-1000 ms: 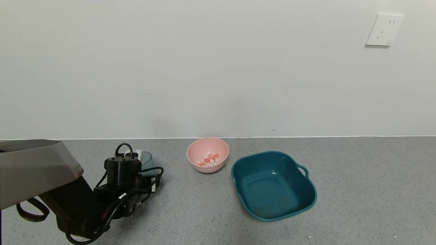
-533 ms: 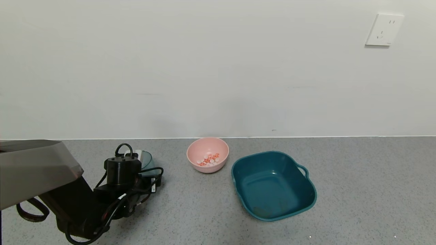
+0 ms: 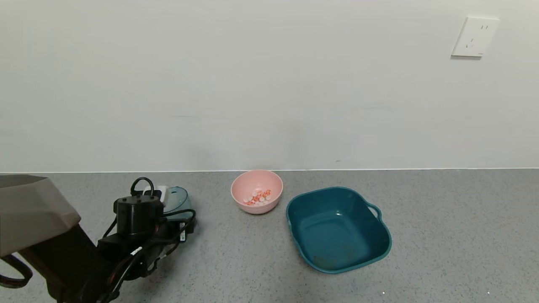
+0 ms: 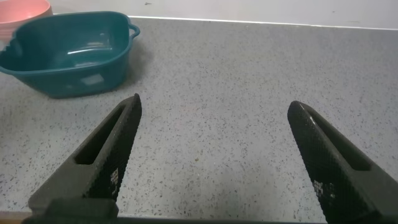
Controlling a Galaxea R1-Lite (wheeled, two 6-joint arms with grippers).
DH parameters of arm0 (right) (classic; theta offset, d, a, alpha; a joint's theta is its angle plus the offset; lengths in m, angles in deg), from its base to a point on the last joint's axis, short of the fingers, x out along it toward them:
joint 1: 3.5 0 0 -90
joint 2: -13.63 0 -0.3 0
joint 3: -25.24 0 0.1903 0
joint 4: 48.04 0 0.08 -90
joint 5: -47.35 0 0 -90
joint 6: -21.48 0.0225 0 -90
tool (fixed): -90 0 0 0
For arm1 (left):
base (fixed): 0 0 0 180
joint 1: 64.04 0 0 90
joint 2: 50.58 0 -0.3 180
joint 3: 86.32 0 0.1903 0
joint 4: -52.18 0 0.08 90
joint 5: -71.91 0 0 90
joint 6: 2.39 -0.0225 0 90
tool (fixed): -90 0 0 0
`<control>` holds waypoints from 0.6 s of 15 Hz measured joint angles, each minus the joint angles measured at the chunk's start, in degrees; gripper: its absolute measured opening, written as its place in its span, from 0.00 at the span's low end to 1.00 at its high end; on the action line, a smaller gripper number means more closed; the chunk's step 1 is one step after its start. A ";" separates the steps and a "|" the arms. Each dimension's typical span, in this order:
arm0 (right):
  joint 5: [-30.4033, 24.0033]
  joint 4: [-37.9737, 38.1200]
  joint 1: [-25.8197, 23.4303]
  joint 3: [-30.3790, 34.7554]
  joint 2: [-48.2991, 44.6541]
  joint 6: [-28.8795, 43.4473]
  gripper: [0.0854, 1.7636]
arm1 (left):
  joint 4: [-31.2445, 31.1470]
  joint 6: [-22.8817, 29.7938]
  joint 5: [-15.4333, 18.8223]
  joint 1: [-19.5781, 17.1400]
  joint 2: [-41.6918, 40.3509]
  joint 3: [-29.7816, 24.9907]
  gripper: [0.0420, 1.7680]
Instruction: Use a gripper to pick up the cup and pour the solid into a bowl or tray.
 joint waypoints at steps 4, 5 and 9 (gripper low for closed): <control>-0.05 0.00 0.00 0.00 0.00 0.00 0.97 | -0.39 -0.05 -0.07 0.02 -7.25 -5.16 0.96; 0.00 0.00 0.00 0.00 0.00 0.00 0.97 | -0.44 -0.05 -0.09 0.02 -9.19 -6.33 0.96; -0.05 0.00 0.00 0.00 0.00 0.02 0.97 | -0.44 0.00 -0.11 -0.11 -17.96 -10.98 0.96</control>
